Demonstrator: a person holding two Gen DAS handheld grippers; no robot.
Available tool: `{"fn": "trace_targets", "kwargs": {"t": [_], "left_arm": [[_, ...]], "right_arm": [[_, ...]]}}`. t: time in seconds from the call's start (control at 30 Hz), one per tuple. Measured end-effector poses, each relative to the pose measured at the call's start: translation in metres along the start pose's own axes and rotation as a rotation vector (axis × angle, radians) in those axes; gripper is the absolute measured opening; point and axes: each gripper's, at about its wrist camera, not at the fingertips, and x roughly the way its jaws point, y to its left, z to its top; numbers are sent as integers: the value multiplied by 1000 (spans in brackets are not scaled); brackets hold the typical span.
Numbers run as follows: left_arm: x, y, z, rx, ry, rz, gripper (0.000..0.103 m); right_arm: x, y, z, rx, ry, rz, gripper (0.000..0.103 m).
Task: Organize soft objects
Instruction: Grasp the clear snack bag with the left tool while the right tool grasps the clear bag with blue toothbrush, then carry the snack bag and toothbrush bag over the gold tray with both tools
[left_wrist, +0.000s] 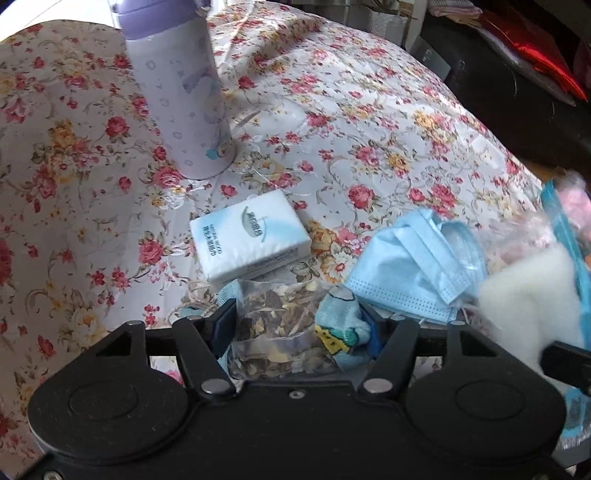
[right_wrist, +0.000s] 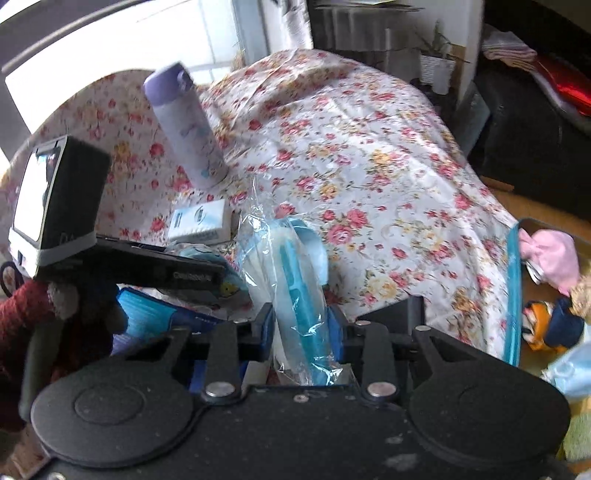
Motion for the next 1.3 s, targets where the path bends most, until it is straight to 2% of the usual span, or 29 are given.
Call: {"fn": "trace_targets", "kwargs": {"t": [0.1, 0.37, 0.73, 0.83, 0.97, 1.1, 1.3], "left_arm": [[-6, 5, 1, -29, -6, 8, 59], [-21, 38, 1, -147, -21, 108, 59], [-59, 79, -27, -256, -38, 288, 59], [-72, 83, -41, -271, -30, 273, 59], [-88, 80, -59, -273, -24, 293, 59], [-101, 72, -75, -247, -13, 308, 59], [-123, 49, -103, -188, 19, 284, 59]], "right_arm": [[-13, -5, -7, 42, -11, -2, 30], [-36, -11, -39, 115, -16, 3, 30], [-61, -14, -89, 171, -1, 13, 30], [-66, -13, -101, 172, 0, 13, 30], [-71, -14, -116, 181, 4, 29, 30], [-74, -15, -126, 190, 8, 37, 30], [-77, -21, -146, 221, 6, 58, 31]]}}
